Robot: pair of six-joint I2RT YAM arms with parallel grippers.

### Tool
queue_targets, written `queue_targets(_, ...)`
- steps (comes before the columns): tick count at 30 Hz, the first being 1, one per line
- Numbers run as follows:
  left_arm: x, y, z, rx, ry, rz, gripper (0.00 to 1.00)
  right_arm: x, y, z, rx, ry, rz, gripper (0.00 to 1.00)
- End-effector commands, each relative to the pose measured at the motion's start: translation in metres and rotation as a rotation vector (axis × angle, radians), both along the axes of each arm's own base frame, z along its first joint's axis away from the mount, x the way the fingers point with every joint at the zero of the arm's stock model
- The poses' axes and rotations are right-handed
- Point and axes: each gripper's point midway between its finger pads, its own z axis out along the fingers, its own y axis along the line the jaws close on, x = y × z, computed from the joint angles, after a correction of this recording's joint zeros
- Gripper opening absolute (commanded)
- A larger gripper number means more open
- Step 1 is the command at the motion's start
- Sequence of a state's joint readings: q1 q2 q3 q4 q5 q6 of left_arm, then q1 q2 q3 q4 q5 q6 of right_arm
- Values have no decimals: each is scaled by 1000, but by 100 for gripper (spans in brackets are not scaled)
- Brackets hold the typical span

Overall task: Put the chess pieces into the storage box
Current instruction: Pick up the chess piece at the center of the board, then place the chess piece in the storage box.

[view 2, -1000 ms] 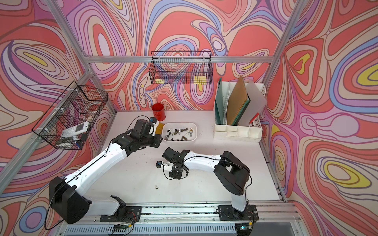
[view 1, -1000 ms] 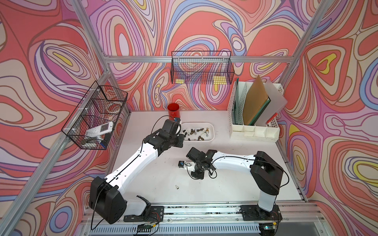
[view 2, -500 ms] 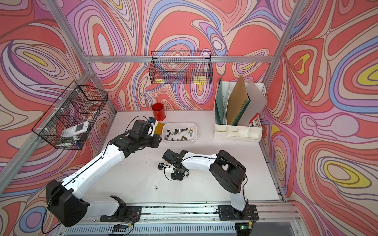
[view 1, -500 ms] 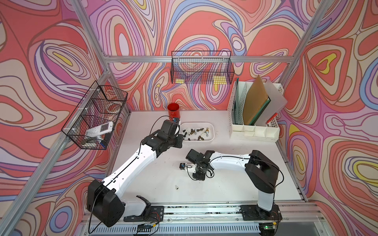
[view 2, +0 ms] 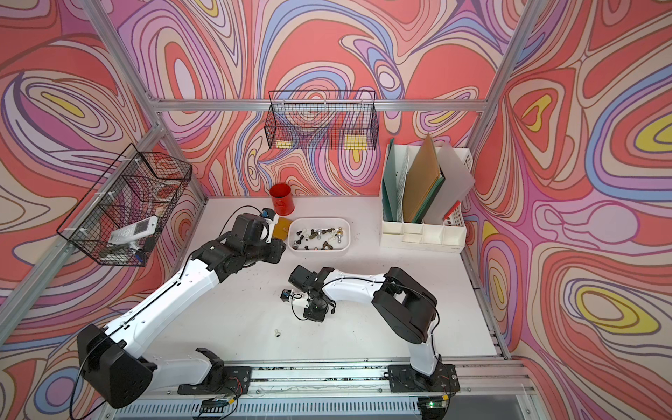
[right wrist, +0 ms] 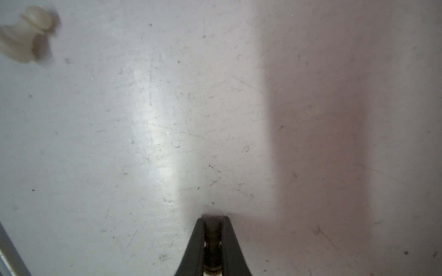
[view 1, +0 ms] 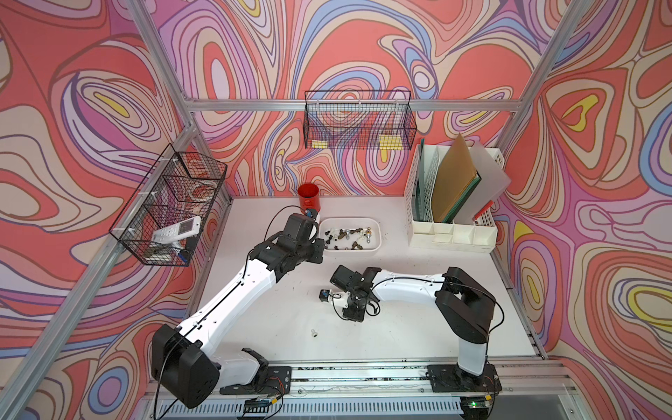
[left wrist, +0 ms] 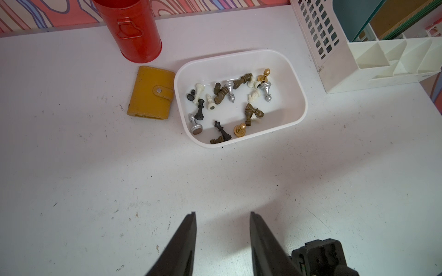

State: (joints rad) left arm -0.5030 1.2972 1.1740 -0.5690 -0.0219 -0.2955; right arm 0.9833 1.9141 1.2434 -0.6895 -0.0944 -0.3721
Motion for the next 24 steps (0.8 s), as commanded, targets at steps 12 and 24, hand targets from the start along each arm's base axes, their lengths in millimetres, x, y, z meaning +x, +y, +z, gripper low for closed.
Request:
queue_targets(12,-37,21,-18,-13,110,61,42,143,16,113,502,-190,-415,8)
queue_targets(24,-112,38,-85,-58,427,149,43,301,2,126,655,-407,-682,9)
